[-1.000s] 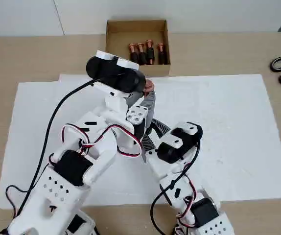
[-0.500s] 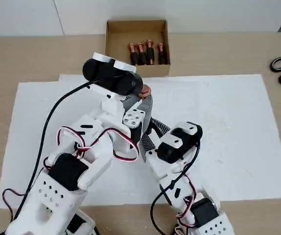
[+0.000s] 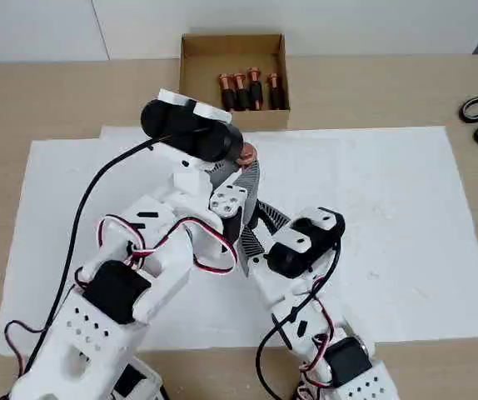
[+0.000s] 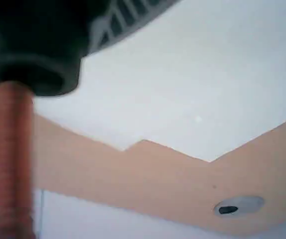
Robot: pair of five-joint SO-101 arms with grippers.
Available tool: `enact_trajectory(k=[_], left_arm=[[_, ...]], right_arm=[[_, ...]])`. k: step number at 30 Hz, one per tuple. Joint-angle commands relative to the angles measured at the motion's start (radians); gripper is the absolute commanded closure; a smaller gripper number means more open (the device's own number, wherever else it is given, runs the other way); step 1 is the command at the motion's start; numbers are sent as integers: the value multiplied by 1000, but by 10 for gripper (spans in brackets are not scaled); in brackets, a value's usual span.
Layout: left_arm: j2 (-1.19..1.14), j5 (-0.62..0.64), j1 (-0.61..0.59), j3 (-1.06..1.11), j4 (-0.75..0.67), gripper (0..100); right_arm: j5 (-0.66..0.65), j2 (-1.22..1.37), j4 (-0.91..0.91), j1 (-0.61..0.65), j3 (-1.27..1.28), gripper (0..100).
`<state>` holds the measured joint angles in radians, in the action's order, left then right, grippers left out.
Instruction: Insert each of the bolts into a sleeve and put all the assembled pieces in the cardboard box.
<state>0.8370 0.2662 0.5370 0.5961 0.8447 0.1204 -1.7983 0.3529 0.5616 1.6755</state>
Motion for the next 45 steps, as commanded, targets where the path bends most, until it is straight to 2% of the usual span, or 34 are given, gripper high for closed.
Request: enact_trajectory(k=[1, 11, 23, 45], left_arm=[[25, 5, 0, -51, -35, 994], [25, 5, -2, -87, -26, 994], [25, 2, -2, -136, 97, 994], [18, 3, 5, -74, 86, 994]], right_arm=[[11, -13, -16, -4, 8, 995], [11, -12, -16, -4, 8, 995], [11, -10, -16, -4, 8, 995], [11, -13, 5, -4, 8, 995]])
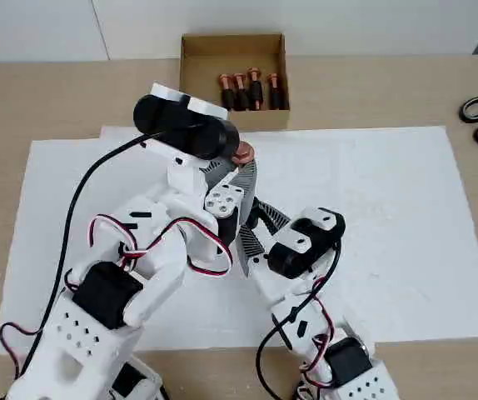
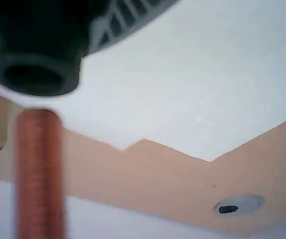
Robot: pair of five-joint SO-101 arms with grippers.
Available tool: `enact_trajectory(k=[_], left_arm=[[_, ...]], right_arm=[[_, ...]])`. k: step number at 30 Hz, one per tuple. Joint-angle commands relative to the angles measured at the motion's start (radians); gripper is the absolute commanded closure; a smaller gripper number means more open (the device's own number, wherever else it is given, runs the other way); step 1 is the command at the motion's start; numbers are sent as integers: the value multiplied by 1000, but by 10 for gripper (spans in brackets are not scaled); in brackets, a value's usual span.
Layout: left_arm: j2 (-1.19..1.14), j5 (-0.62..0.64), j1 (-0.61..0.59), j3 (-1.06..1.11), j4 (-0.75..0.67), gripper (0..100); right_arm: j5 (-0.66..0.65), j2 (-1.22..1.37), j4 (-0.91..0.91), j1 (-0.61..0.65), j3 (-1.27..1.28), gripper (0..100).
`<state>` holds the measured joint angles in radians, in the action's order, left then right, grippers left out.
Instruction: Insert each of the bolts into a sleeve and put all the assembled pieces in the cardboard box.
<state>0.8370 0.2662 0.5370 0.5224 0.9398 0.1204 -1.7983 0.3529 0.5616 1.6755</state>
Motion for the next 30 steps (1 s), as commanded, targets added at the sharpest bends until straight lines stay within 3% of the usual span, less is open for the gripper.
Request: enact_trajectory(k=[1, 30], left_arm=[[18, 5, 5, 8, -21, 994], [17, 3, 0, 154, -66, 994]], right_arm=[[11, -13, 5, -4, 8, 995], [11, -13, 5, -2, 8, 995]])
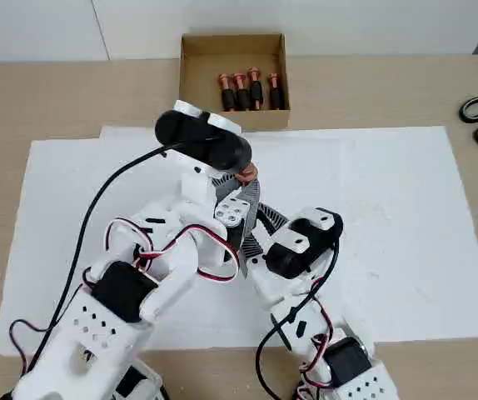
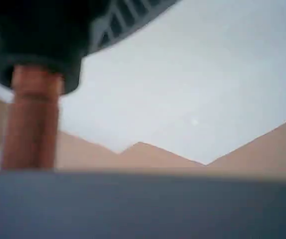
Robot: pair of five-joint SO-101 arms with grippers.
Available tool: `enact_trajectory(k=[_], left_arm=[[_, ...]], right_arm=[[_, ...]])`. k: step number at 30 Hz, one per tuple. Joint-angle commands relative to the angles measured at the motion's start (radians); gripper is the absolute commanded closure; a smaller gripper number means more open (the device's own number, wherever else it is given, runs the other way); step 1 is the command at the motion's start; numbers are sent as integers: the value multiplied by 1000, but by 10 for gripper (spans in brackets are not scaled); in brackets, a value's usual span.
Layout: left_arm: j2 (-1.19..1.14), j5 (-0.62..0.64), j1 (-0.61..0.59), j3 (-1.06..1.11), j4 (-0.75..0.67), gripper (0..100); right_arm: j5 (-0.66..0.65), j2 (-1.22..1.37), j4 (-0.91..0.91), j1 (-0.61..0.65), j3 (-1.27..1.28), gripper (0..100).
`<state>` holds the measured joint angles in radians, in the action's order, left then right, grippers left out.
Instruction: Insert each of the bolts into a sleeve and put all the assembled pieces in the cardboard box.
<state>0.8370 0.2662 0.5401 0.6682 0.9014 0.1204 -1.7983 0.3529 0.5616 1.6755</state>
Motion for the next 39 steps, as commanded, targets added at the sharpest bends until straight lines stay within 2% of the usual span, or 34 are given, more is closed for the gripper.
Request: enact_trajectory(k=[1, 16, 25, 32, 39], left_arm=[[17, 3, -3, 19, -28, 994], [20, 3, -3, 117, -28, 994], [25, 2, -75, 81, -23, 992], [26, 0, -81, 58, -23, 992], [26, -77, -81, 51, -8, 992]], right_arm=[[11, -13, 5, -2, 8, 995], [11, -12, 5, -1, 8, 995], [11, -10, 5, 1, 8, 995], [11, -8, 5, 1, 8, 995], [11, -5, 5, 1, 8, 995]])
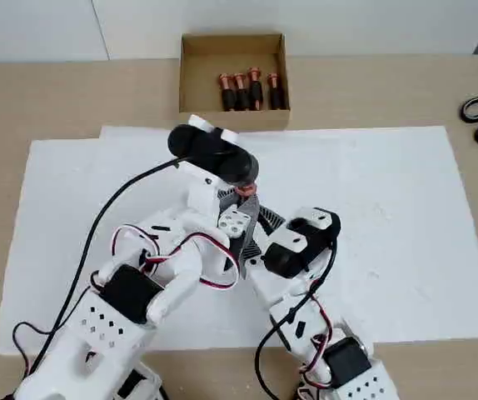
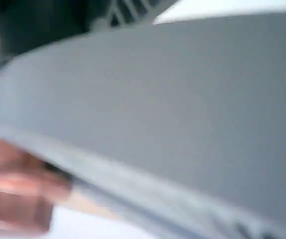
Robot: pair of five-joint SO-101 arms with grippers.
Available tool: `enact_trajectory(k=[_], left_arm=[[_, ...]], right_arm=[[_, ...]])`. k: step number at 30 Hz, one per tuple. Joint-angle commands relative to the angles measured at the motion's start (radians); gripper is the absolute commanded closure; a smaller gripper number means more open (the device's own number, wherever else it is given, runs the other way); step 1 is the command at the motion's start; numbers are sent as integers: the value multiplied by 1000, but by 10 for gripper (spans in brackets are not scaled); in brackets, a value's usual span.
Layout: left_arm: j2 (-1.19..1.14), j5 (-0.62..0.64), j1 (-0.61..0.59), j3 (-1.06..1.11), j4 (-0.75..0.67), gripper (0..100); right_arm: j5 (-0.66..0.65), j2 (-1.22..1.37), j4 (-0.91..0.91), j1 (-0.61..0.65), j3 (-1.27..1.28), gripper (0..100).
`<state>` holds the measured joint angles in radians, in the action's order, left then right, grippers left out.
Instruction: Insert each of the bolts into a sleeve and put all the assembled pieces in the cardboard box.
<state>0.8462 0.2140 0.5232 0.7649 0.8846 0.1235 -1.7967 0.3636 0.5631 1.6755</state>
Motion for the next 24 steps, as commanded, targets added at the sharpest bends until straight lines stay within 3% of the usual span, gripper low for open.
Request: enact_trajectory(k=[1, 7, 14, 24], left_arm=[[17, -25, -63, -51, 23, 992], [17, -31, -64, -108, 117, 986], [17, -100, -64, -108, 143, 874], [94, -103, -66, -127, 149, 873]], right_arm=[[8, -7, -5, -1, 8, 995], [8, -7, -5, -1, 8, 995], [8, -7, -5, -1, 8, 995], [8, -7, -5, -5, 8, 995]])
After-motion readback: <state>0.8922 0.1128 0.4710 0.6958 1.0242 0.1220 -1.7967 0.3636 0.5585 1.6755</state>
